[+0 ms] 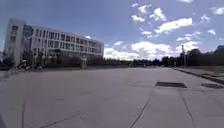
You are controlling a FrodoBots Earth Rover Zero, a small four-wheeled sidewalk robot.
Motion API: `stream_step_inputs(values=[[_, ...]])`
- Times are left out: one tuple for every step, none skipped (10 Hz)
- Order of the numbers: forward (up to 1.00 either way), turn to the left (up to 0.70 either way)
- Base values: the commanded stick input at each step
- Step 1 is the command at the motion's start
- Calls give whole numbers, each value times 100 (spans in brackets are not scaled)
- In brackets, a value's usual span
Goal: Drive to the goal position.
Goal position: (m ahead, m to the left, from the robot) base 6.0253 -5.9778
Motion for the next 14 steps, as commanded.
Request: stream_step_inputs(values=[[70,-11],[70,-35],[70,-35],[70,3],[70,2],[70,0],[70,0],[70,-7],[70,-35],[70,-19],[70,6],[70,16],[70,15],[70,15]])
